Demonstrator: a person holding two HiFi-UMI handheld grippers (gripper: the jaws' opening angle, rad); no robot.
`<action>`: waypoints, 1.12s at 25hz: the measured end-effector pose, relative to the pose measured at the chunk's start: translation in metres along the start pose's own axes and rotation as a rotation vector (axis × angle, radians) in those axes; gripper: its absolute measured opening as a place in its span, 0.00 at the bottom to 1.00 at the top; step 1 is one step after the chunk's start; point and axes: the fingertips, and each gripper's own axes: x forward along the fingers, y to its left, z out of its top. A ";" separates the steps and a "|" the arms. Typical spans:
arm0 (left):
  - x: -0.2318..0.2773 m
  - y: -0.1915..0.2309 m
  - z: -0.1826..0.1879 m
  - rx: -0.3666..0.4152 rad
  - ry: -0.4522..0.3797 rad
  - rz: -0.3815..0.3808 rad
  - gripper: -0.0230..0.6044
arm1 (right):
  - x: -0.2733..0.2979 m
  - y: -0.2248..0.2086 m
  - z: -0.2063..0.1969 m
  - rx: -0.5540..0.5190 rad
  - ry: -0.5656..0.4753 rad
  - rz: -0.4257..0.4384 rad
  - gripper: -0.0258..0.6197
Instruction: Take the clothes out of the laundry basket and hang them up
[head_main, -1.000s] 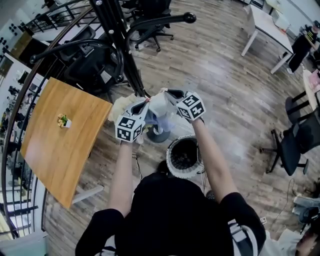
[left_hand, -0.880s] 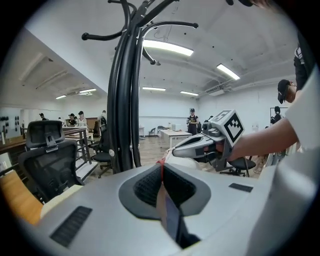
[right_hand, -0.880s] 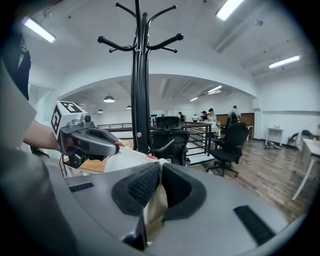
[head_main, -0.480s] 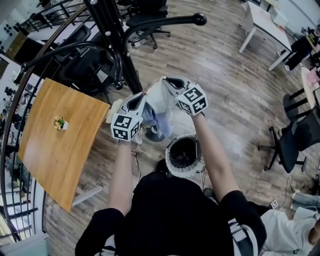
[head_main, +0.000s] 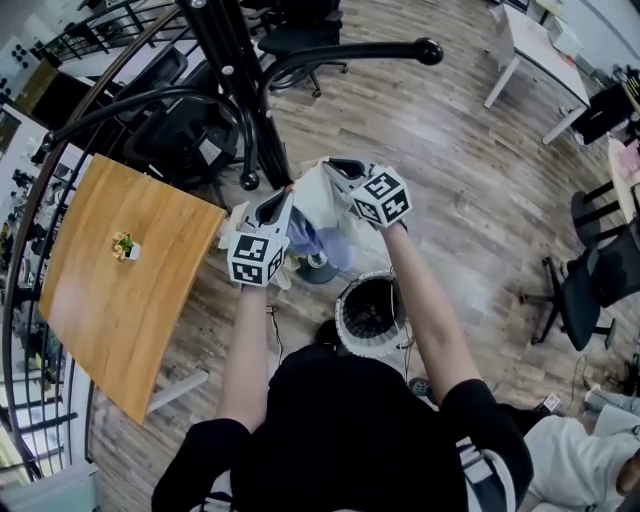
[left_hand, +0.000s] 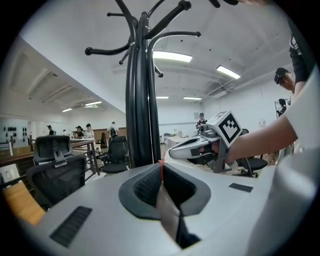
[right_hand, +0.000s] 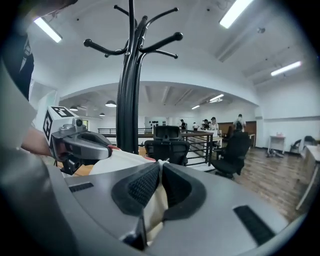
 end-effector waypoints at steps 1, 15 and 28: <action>-0.001 0.001 -0.010 -0.008 0.021 0.002 0.09 | 0.002 0.003 -0.013 0.021 0.015 0.010 0.09; 0.002 -0.009 -0.076 -0.061 0.149 -0.019 0.09 | -0.004 0.015 -0.094 0.221 0.127 0.087 0.22; -0.009 -0.022 -0.085 -0.081 0.162 -0.012 0.22 | -0.036 0.001 -0.122 0.266 0.194 0.081 0.29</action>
